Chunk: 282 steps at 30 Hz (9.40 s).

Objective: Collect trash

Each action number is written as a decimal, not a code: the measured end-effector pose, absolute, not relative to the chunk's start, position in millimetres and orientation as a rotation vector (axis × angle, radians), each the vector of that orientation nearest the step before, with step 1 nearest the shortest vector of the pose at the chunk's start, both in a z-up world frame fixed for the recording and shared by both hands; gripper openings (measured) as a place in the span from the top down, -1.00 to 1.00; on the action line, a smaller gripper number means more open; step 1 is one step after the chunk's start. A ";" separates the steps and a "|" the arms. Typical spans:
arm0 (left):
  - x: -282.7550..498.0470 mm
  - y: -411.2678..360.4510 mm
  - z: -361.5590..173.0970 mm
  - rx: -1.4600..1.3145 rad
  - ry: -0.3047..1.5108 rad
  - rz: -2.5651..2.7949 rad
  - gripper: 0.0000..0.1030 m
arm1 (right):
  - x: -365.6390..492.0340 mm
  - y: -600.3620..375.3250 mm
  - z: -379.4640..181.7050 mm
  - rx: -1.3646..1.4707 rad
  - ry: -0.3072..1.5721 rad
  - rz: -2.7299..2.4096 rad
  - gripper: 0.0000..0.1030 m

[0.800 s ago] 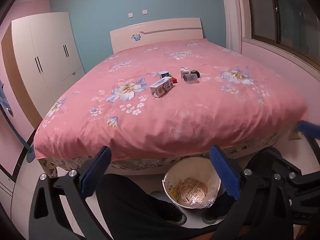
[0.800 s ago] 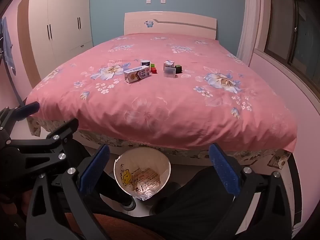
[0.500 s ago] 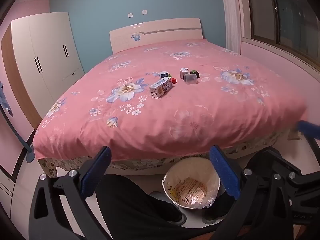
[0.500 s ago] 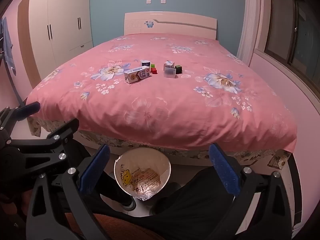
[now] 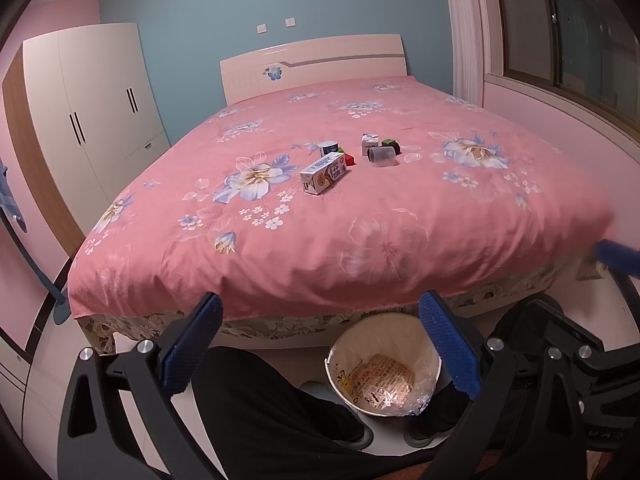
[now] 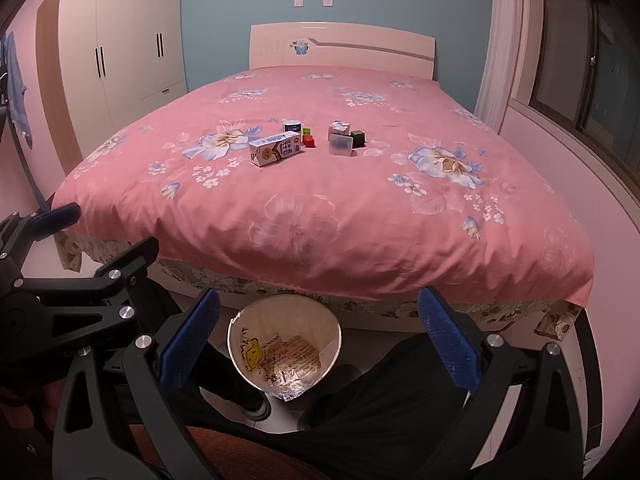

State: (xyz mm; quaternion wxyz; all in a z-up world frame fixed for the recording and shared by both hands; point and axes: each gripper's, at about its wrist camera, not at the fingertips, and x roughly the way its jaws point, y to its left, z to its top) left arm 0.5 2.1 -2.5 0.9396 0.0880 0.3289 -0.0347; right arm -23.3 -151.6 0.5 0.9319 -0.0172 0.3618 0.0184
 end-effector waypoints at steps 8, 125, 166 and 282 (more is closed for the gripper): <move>1.5 2.4 -0.8 0.176 0.677 -0.073 -0.94 | -25.2 -153.8 3.9 -0.033 0.741 0.041 -0.90; 289.1 56.6 -17.3 0.266 0.925 -0.406 -0.94 | 239.3 -242.6 11.0 -0.339 0.889 0.722 -0.89; 462.2 -19.2 -69.1 0.588 1.080 -0.854 -0.94 | 467.6 -235.7 -35.2 -0.722 0.991 0.953 -0.89; 191.6 -43.4 -76.0 0.906 0.952 -1.142 0.24 | 165.1 -148.8 -67.4 -0.957 1.002 1.248 0.06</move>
